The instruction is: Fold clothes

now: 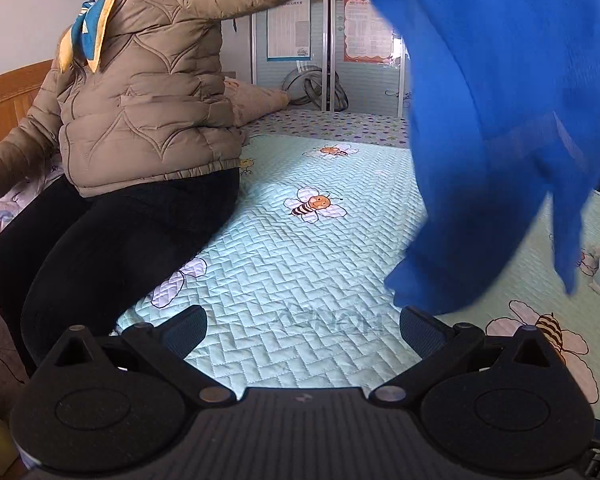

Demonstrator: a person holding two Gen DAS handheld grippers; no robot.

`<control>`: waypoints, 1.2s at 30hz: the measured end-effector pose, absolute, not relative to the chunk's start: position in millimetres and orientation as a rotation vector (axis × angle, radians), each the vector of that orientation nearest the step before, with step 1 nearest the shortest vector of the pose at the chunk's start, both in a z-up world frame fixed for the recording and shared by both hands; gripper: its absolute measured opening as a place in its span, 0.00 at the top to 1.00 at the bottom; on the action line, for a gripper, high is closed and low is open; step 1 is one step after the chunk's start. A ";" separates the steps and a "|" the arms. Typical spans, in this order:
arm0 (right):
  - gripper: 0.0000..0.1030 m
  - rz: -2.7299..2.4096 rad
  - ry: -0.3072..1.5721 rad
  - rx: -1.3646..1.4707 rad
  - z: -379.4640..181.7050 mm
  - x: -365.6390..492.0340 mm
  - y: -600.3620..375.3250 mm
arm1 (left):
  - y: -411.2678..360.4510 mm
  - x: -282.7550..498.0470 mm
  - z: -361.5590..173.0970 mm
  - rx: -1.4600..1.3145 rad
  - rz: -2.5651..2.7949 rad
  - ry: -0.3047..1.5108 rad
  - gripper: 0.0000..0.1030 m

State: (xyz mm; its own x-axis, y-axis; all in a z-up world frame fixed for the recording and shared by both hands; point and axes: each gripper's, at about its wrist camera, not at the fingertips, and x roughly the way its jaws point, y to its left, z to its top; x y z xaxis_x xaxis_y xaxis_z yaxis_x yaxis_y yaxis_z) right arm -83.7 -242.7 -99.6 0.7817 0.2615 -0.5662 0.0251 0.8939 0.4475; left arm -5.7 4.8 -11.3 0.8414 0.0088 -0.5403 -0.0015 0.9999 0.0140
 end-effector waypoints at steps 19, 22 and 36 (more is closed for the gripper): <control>0.00 0.070 0.607 0.402 -57.1 -62.7 -263.0 | -12.6 4.7 -26.6 -0.009 -0.038 0.632 0.01; 0.00 0.069 0.616 0.350 -47.5 -55.3 -256.4 | -10.3 8.6 -28.0 -0.007 -0.033 0.641 0.01; 0.00 0.055 0.657 0.331 -58.3 -47.8 -261.1 | -15.0 13.3 -47.3 -0.008 -0.126 0.690 0.02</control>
